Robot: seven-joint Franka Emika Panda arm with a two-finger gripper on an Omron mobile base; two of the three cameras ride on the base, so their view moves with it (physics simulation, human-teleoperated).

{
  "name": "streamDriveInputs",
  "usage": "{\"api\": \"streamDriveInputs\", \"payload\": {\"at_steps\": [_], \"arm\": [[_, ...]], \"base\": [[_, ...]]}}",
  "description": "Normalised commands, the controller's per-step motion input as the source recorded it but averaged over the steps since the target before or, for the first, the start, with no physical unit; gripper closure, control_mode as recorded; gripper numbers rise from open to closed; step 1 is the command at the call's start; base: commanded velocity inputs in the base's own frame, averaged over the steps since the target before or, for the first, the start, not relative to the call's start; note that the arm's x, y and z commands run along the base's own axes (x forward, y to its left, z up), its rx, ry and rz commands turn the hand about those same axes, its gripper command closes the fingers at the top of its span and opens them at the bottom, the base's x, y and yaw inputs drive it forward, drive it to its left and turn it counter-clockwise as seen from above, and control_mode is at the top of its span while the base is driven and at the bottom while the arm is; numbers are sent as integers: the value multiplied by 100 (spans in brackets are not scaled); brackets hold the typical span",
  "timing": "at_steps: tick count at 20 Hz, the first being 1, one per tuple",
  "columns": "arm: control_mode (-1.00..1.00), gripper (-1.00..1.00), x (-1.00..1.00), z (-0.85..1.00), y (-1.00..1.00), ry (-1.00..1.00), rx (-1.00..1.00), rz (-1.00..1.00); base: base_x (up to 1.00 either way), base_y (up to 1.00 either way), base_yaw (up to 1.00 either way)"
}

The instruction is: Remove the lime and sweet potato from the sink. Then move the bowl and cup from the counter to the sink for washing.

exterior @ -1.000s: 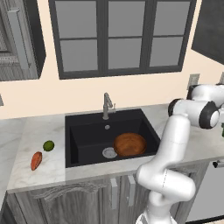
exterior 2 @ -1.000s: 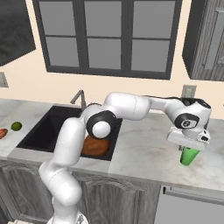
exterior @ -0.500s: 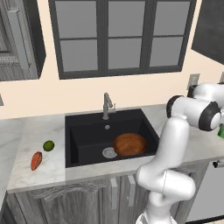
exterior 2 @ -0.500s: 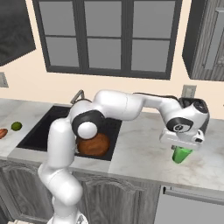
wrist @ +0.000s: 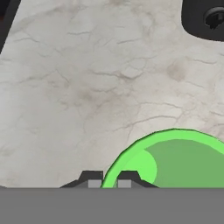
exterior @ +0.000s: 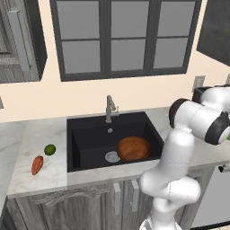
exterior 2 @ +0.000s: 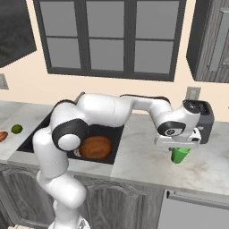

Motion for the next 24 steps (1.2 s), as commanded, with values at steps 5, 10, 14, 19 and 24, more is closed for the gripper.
{"api": "streamDriveInputs", "payload": {"at_steps": [5, 10, 14, 19, 24], "arm": [[-100, 100, -16, 28, 38, 0, -15, 10], [-100, 100, -15, 25, 38, 0, -9, 11], [-100, 100, -5, 25, 38, 0, -3, 11], [-100, 100, 0, 21, 37, 0, -1, 11], [-100, 100, 0, 15, 43, 0, 0, 11]], "base": [[0, 0, 0], [0, 0, 0], [0, 0, 0], [0, 0, 0], [0, 0, 0]]}}
